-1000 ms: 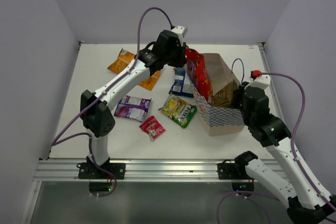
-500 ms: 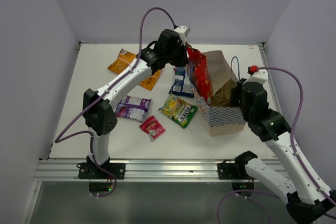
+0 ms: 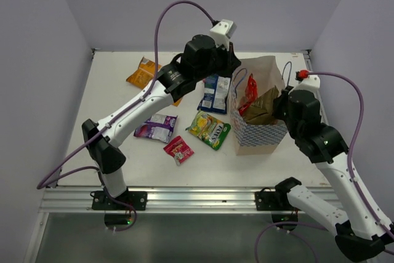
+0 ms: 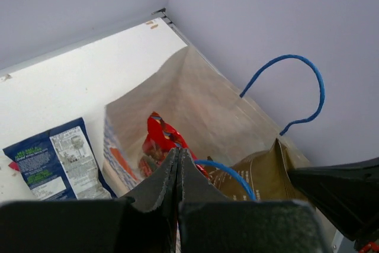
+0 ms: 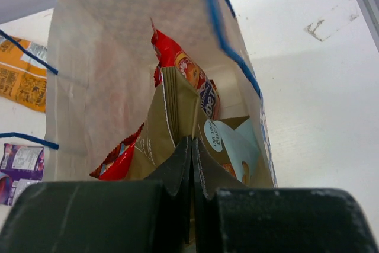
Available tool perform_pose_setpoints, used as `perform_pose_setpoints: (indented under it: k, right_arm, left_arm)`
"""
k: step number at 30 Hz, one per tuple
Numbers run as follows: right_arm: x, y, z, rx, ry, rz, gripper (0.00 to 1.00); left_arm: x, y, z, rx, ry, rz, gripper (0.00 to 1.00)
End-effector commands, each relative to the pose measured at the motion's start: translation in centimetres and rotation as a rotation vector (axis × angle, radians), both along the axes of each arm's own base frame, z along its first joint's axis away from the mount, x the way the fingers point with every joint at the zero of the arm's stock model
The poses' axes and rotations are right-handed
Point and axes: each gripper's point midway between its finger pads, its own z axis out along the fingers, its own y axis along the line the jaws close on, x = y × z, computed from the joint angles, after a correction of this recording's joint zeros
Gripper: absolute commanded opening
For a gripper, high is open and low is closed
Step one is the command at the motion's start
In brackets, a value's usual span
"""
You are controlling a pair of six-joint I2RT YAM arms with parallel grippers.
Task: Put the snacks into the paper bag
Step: Adjust the snack in the paper bag.
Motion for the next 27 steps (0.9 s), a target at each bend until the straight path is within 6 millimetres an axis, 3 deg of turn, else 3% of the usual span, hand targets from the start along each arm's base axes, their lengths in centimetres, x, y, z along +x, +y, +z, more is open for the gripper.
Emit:
perform_pose_setpoints:
  k: [1,7,10,14,16,19,22,26,27]
  right_arm:
    - [-0.9,-0.9,-0.2,0.013,-0.003,-0.034,0.0]
    - [-1.0,-1.1,-2.0,-0.019,0.055,-0.046,0.0]
    - [-1.4,-1.7,-4.3,-0.04,0.117,-0.078,0.0]
    - [-2.1,-1.9,-7.4,-0.069,0.197,-0.083,0.0]
    - [-2.2,-1.8,-7.8,-0.07,0.206,-0.075,0.01]
    - [-2.0,-1.4,-6.5,-0.061,0.18,-0.048,0.12]
    - [-1.8,-1.1,-3.6,-0.054,0.111,-0.012,0.32]
    - [-1.9,-1.0,0.8,-0.057,0.016,0.033,0.46]
    - [-2.0,-1.0,1.5,-0.055,-0.001,0.045,0.49]
  left_arm:
    - [1.6,1.0,1.2,-0.033,-0.039,0.072,0.0]
    - [2.6,1.1,0.7,-0.011,-0.036,0.111,0.0]
    - [2.5,1.6,1.6,-0.023,-0.054,0.127,0.01]
    - [2.7,2.9,2.5,-0.021,-0.082,0.155,0.12]
    - [2.6,3.6,2.9,-0.028,-0.087,0.161,0.17]
    - [3.1,5.5,3.0,-0.028,-0.091,0.194,0.39]
    - [3.8,7.8,2.8,-0.018,-0.086,0.234,0.51]
    - [5.0,12.1,2.5,-0.015,-0.075,0.302,0.69]
    - [5.2,12.8,1.6,-0.002,-0.062,0.316,0.72]
